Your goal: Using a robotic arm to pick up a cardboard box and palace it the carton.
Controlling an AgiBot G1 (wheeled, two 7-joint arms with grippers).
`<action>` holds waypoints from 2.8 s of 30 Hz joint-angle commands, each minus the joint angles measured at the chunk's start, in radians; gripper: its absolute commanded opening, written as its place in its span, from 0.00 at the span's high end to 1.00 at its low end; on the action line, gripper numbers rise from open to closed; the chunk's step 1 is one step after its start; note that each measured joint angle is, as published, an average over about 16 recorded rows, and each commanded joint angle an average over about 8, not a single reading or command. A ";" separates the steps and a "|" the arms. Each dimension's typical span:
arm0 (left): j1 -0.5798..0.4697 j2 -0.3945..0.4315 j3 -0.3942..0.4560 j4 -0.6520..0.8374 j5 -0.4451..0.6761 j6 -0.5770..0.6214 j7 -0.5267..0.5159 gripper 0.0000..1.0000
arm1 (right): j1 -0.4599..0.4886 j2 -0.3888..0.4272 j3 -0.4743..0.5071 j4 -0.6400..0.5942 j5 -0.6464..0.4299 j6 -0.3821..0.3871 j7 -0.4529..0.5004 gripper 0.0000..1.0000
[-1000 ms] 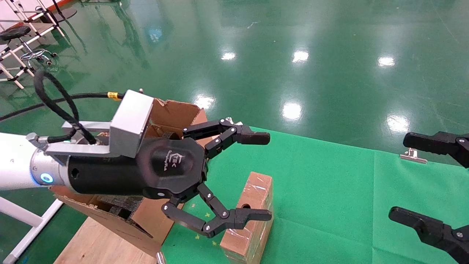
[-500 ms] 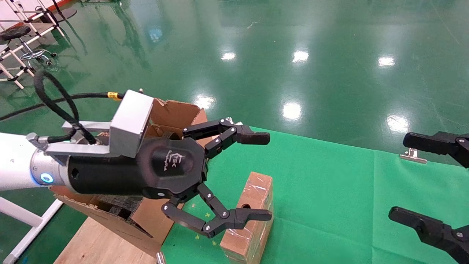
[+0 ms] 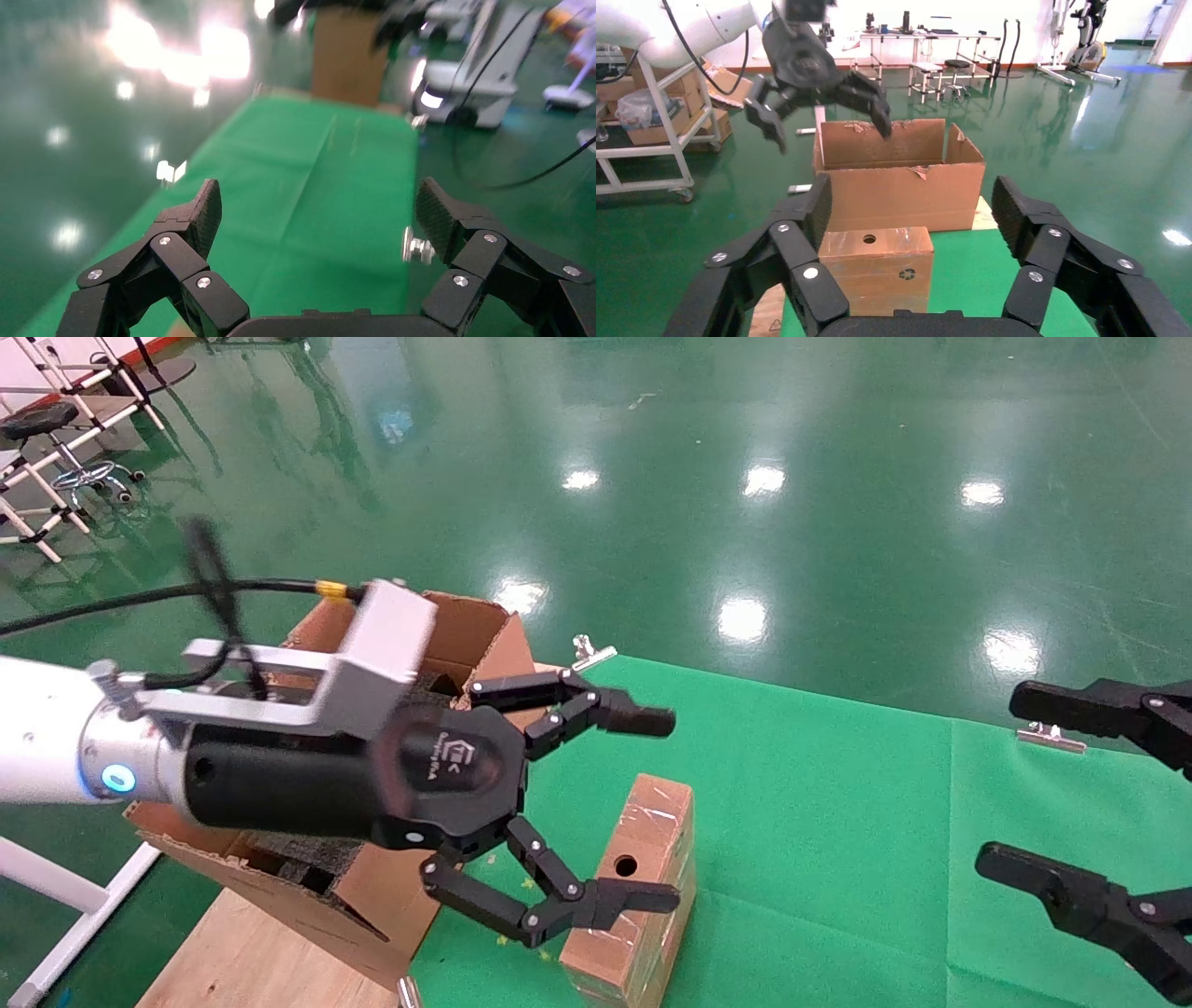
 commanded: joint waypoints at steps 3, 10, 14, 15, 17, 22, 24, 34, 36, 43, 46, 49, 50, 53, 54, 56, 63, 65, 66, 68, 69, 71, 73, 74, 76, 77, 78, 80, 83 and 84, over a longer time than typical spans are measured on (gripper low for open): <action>-0.063 -0.014 0.048 -0.017 0.086 -0.002 -0.112 0.00 | 0.000 0.000 0.000 0.000 0.000 0.000 0.000 1.00; -0.187 0.000 0.140 -0.035 0.219 0.038 -0.329 0.00 | 0.000 0.000 0.000 0.000 0.000 0.000 0.000 1.00; -0.226 0.010 0.163 -0.038 0.255 0.054 -0.359 0.00 | 0.000 0.000 0.000 0.000 0.000 0.000 0.000 1.00; -0.231 0.012 0.166 -0.037 0.259 0.056 -0.363 0.00 | 0.000 0.000 0.000 0.000 0.000 0.000 0.000 1.00; -0.238 0.015 0.172 -0.033 0.265 0.060 -0.364 0.00 | 0.000 0.000 0.000 0.000 0.000 0.000 0.000 1.00; -0.257 0.028 0.193 -0.015 0.272 0.065 -0.396 0.00 | 0.000 0.000 0.000 0.000 0.000 0.000 0.000 1.00; -0.284 0.041 0.216 -0.012 0.290 0.069 -0.431 0.00 | 0.000 0.000 0.000 0.000 0.000 0.000 0.000 1.00; -0.525 0.149 0.457 -0.014 0.489 0.091 -0.755 0.00 | 0.000 0.000 0.000 0.000 0.000 0.000 0.000 1.00; -0.561 0.166 0.500 -0.013 0.510 0.093 -0.809 0.00 | 0.000 0.000 0.000 0.000 0.000 0.000 0.000 1.00; -0.625 0.193 0.570 -0.012 0.543 0.092 -0.884 0.00 | -0.001 0.000 0.000 -0.001 0.000 0.001 0.000 1.00; -0.619 0.192 0.571 -0.008 0.538 0.087 -0.876 0.00 | 0.000 0.000 0.000 -0.001 0.000 0.001 0.000 1.00; -0.622 0.202 0.588 0.003 0.538 0.084 -0.885 0.00 | 0.000 0.000 0.000 -0.001 0.000 0.001 0.000 1.00; -0.631 0.210 0.603 0.009 0.542 0.084 -0.896 0.00 | 0.000 0.000 0.000 -0.001 0.000 0.001 0.000 1.00; -0.658 0.242 0.653 0.033 0.549 0.088 -0.939 0.00 | 0.000 0.000 0.000 -0.001 0.000 0.001 0.000 1.00; -0.670 0.256 0.673 0.043 0.552 0.090 -0.960 0.00 | 0.000 0.000 0.000 -0.001 0.000 0.001 0.000 1.00; -0.697 0.282 0.715 0.066 0.554 0.092 -1.003 0.00 | 0.000 0.000 0.000 -0.001 0.000 0.001 0.000 1.00; -0.792 0.361 0.873 0.151 0.550 0.094 -1.142 0.00 | 0.000 0.000 0.000 -0.001 0.000 0.001 0.000 1.00; -0.810 0.381 0.912 0.174 0.542 0.092 -1.170 0.00 | 0.000 0.000 0.000 -0.001 0.000 0.001 0.000 1.00; -0.817 0.391 0.929 0.184 0.536 0.091 -1.181 0.00 | 0.000 0.000 0.000 -0.001 0.000 0.001 0.000 1.00; -0.827 0.410 0.960 0.202 0.524 0.089 -1.196 0.00 | 0.000 0.000 0.000 -0.001 0.000 0.001 0.000 1.00; -0.830 0.419 0.973 0.209 0.518 0.087 -1.202 0.00 | 0.000 0.000 0.000 -0.001 0.000 0.001 0.000 1.00; -0.836 0.436 0.995 0.221 0.507 0.084 -1.209 0.00 | 0.000 0.000 0.000 -0.001 0.000 0.001 0.000 1.00; -0.840 0.452 1.015 0.228 0.500 0.081 -1.215 0.00 | 0.000 0.000 0.000 -0.001 0.000 0.001 0.000 1.00; -0.842 0.459 1.023 0.230 0.497 0.080 -1.217 0.00 | 0.000 0.000 0.000 -0.001 0.000 0.001 0.000 1.00; -0.846 0.471 1.040 0.232 0.494 0.078 -1.224 0.00 | 0.000 0.000 0.000 -0.001 0.000 0.001 0.000 1.00; -0.848 0.476 1.048 0.231 0.494 0.077 -1.228 0.00 | 0.000 0.000 0.000 -0.001 0.000 0.001 0.000 1.00; -0.849 0.480 1.056 0.230 0.494 0.076 -1.233 0.00 | 0.000 0.000 0.000 -0.001 0.000 0.001 0.000 1.00; -0.852 0.486 1.070 0.227 0.492 0.074 -1.242 0.00 | 0.000 0.000 0.000 -0.001 0.000 0.001 0.000 0.80; -0.852 0.490 1.087 0.220 0.488 0.070 -1.257 0.00 | 0.000 0.000 0.000 -0.001 0.000 0.001 0.000 0.42; -0.851 0.491 1.092 0.218 0.487 0.067 -1.261 0.00 | 0.000 0.000 0.000 -0.001 0.000 0.001 0.000 0.30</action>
